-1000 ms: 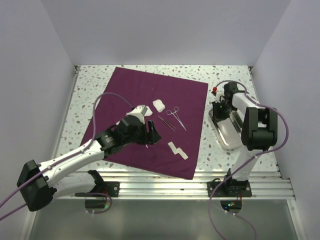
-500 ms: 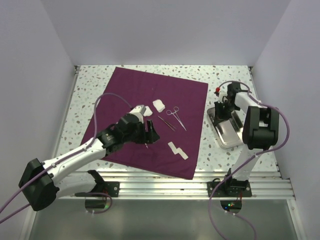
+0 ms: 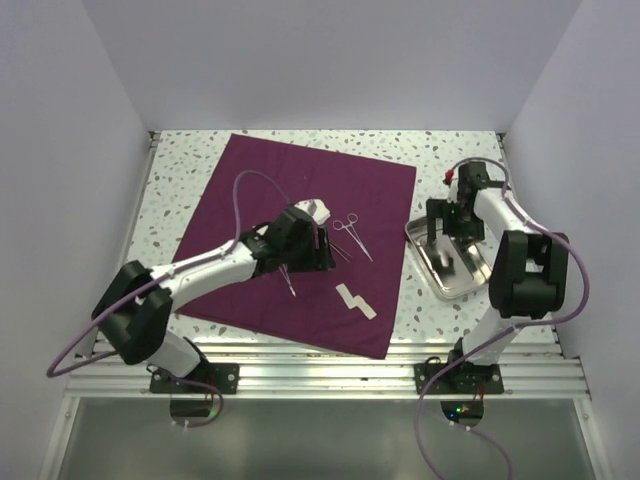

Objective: Prepare the surgical pack

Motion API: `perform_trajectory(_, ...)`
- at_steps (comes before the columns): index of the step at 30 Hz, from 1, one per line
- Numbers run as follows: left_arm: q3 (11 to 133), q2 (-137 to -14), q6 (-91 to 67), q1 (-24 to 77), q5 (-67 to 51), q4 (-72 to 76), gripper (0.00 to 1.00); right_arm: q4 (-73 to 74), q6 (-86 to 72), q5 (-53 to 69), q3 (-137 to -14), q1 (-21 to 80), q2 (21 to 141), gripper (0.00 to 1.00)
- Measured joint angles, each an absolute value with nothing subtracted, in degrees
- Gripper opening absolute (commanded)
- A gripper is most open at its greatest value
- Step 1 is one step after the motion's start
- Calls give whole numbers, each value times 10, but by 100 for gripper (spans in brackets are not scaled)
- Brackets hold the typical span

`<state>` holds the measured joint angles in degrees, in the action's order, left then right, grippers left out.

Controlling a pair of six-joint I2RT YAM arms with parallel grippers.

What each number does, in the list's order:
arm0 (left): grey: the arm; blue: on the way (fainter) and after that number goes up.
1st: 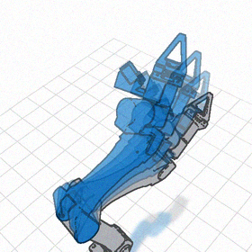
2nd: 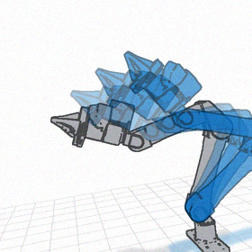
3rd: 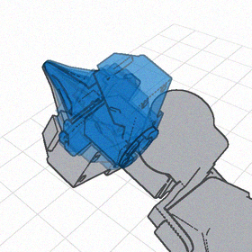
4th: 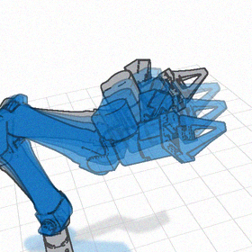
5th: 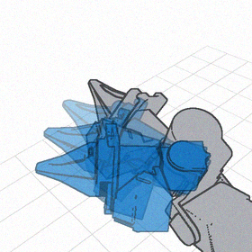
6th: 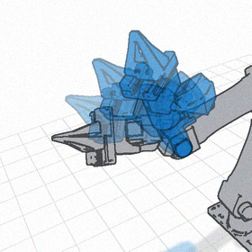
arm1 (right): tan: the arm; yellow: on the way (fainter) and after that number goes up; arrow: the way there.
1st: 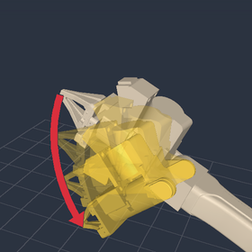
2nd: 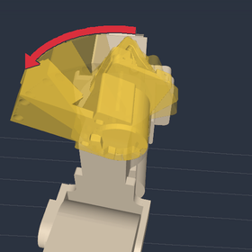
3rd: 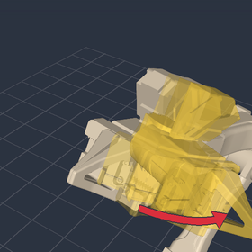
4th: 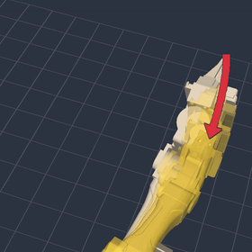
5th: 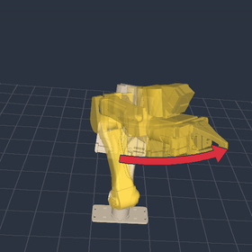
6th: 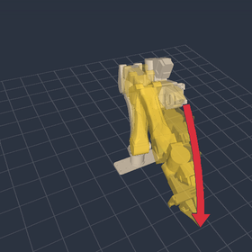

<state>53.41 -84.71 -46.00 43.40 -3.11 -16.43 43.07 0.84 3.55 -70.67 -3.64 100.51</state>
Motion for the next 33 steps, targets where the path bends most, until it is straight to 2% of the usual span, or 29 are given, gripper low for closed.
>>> perform_trajectory(5,644,-959,-507,434,11,-216,65,455,-72,-102,-732,33,955,99)
perform_trajectory(8,738,-1035,-546,437,48,-272,65,479,-117,-141,-769,66,950,99)
perform_trajectory(15,912,-1183,-638,452,133,-406,62,457,-154,-102,-705,79,828,96)
perform_trajectory(20,1003,-1249,-689,461,173,-493,59,437,-159,-91,-697,85,812,95)
perform_trajectory(33,1084,-1304,-761,463,209,-585,56,408,-170,-49,-661,97,773,94)
